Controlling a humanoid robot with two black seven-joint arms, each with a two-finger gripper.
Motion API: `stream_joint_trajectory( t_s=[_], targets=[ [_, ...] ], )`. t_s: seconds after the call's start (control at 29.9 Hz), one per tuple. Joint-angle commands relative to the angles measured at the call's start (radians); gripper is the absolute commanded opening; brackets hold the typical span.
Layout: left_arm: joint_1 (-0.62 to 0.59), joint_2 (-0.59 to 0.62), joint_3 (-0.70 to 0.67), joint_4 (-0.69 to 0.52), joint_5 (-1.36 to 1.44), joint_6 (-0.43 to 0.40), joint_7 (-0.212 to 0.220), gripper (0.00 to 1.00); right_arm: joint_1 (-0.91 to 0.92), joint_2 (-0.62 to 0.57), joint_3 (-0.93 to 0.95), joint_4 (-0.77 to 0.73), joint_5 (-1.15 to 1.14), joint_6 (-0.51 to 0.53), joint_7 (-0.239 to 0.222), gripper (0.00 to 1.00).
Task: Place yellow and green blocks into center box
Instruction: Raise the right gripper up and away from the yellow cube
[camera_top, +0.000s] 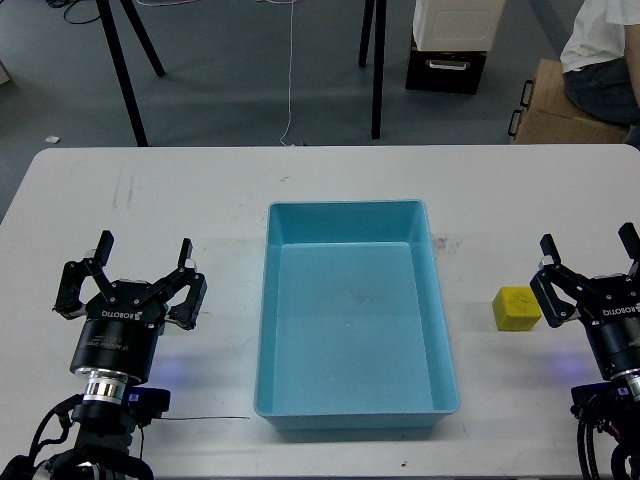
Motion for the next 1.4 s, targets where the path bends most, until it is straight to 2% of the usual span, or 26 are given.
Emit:
stream_joint_trajectory(
  t_s=[0.0, 0.27, 0.33, 0.53, 0.67, 0.77, 0.84, 0.9, 0.97, 1.04, 1.07, 1.1, 1.14, 1.2, 1.24, 1.37],
  targets=[
    [-0.005, 0.0, 0.005, 0.004, 0.0, -0.001, -0.007, 1.0, 0.0, 0.001, 0.006, -0.003, 0.0, -0.001, 0.0, 0.99],
    [-0.011, 0.0, 0.008, 0.006, 0.002, -0.001, -0.01, 1.0, 0.063, -0.015, 0.015, -0.061, -0.064, 0.004, 0.002, 0.99],
    [-0.013, 0.0, 0.01, 0.009, 0.002, -0.001, -0.008, 1.0, 0.097, -0.028, 0.035, -0.067, -0.17, 0.005, 0.002, 0.99],
    [-0.013, 0.0, 0.01, 0.023, 0.002, -0.001, -0.008, 1.0, 0.238, -0.143, 0.064, -0.067, -0.689, -0.015, 0.002, 0.99],
    [-0.013, 0.0, 0.01, 0.024, 0.002, -0.001, -0.008, 1.0, 0.336, -0.228, 0.075, -0.061, -1.029, -0.081, 0.005, 0.99],
    [-0.013, 0.0, 0.01, 0.027, 0.0, -0.002, -0.008, 1.0, 0.446, -0.329, 0.064, -0.067, -1.227, -0.125, 0.038, 0.97],
    [-0.013, 0.0, 0.01, 0.035, 0.002, -0.002, -0.008, 1.0, 0.5, -0.387, 0.036, -0.077, -1.313, -0.202, 0.06, 0.97],
    [-0.013, 0.0, 0.01, 0.038, 0.0, -0.002, -0.008, 1.0, 0.555, -0.455, -0.031, -0.097, -1.368, -0.286, 0.062, 0.93],
    [-0.013, 0.0, 0.01, 0.039, 0.0, -0.002, -0.008, 1.0, 0.618, -0.533, -0.092, -0.124, -1.394, -0.312, 0.074, 0.92],
    [-0.013, 0.0, 0.01, 0.043, 0.0, -0.002, -0.008, 1.0, 0.681, -0.599, -0.132, -0.175, -1.426, -0.317, 0.124, 0.94],
    [-0.013, 0.0, 0.01, 0.043, 0.0, -0.002, -0.008, 1.0, 0.698, -0.629, -0.151, -0.204, -1.457, -0.311, 0.184, 0.96],
    [-0.013, 0.0, 0.01, 0.043, 0.0, -0.002, -0.008, 1.0, 0.715, -0.65, -0.172, -0.224, -1.497, -0.311, 0.251, 0.97],
    [-0.013, 0.0, 0.01, 0.043, 0.0, -0.002, -0.008, 1.0, 0.727, -0.679, -0.201, -0.244, -1.552, -0.309, 0.343, 0.97],
    [-0.013, 0.0, 0.01, 0.043, 0.0, -0.001, -0.008, 1.0, 0.761, -0.74, -0.255, -0.256, -1.678, -0.309, 0.495, 0.97],
    [-0.013, 0.0, 0.01, 0.043, 0.0, -0.002, -0.01, 1.0, 0.779, -0.772, -0.28, -0.258, -1.739, -0.311, 0.55, 0.97],
    [-0.013, 0.0, 0.01, 0.046, 0.0, -0.001, -0.008, 1.0, 0.832, -0.901, -0.408, -0.256, -1.87, -0.306, 0.552, 0.96]
  ],
)
